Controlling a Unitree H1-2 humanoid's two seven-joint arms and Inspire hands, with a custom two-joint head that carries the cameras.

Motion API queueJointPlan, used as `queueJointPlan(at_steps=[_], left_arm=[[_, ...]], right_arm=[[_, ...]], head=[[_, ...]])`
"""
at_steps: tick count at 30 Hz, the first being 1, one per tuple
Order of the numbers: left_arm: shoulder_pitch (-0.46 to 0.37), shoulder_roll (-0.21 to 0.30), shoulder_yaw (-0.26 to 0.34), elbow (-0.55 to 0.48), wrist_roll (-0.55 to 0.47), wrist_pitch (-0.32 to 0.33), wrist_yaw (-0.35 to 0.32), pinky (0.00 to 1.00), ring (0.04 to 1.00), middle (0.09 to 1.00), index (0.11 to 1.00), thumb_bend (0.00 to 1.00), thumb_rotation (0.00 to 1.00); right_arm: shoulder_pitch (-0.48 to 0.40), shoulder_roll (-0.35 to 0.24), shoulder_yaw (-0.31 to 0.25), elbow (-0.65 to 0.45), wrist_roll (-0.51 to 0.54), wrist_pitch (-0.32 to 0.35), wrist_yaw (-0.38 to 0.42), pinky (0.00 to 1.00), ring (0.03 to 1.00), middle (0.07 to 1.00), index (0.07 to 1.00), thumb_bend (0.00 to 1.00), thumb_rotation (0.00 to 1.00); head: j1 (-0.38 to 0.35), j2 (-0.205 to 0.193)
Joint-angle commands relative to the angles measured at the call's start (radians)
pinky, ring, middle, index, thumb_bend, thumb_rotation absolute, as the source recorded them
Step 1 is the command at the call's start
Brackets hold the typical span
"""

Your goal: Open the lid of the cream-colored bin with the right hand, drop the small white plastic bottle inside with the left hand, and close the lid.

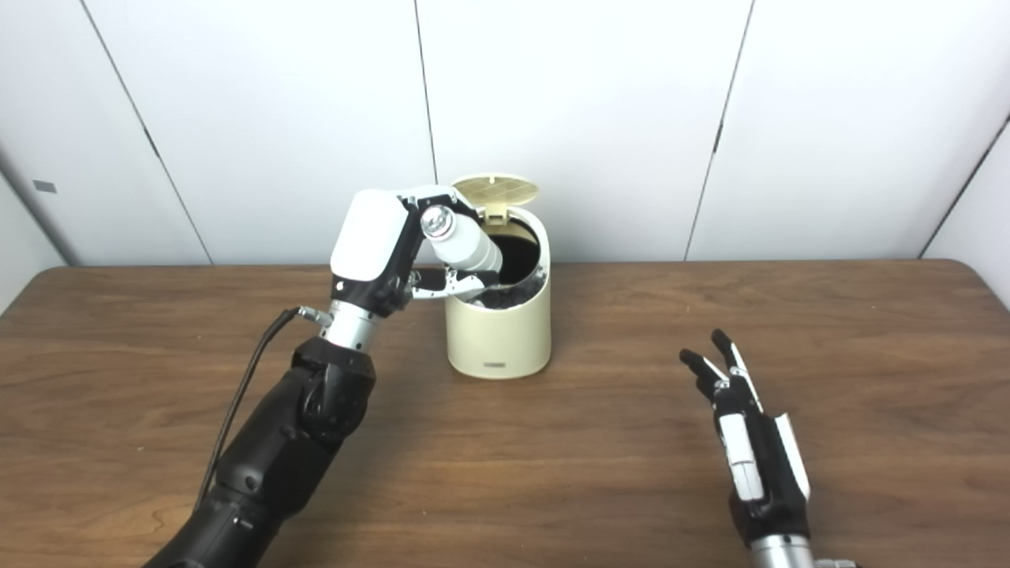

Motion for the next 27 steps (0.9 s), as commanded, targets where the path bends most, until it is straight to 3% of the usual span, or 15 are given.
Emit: queueJointPlan(at_steps=[1,4,19,27], left_arm=[[-0.059,0.01,0.006,-0.025,-0.003,0.002,0.01,0.32,0.387,0.505,0.516,0.47,0.0],[-0.056,0.011,0.007,-0.033,-0.007,0.007,0.0,0.29,0.376,0.495,0.522,0.47,0.0],[-0.039,0.005,0.006,-0.072,-0.021,0.064,-0.055,0.33,0.362,0.48,0.532,0.5,0.0],[-0.041,0.005,0.0,-0.07,-0.015,0.076,-0.049,0.32,0.353,0.46,0.537,0.5,0.0]], right_arm=[[0.031,0.028,0.016,0.069,0.005,-0.028,-0.005,0.93,0.914,0.848,0.952,0.62,0.95],[0.032,0.025,0.016,0.066,0.004,-0.025,-0.005,0.94,0.916,0.846,0.954,0.64,0.95],[0.031,0.023,0.016,0.069,0.004,-0.029,-0.007,0.92,0.89,0.806,0.955,0.63,0.96],[0.03,0.021,0.015,0.068,0.004,-0.024,-0.005,0.92,0.885,0.796,0.954,0.65,0.94]], head=[[-0.001,0.0],[0.001,0.001],[0.0,0.004],[-0.003,0.006]])
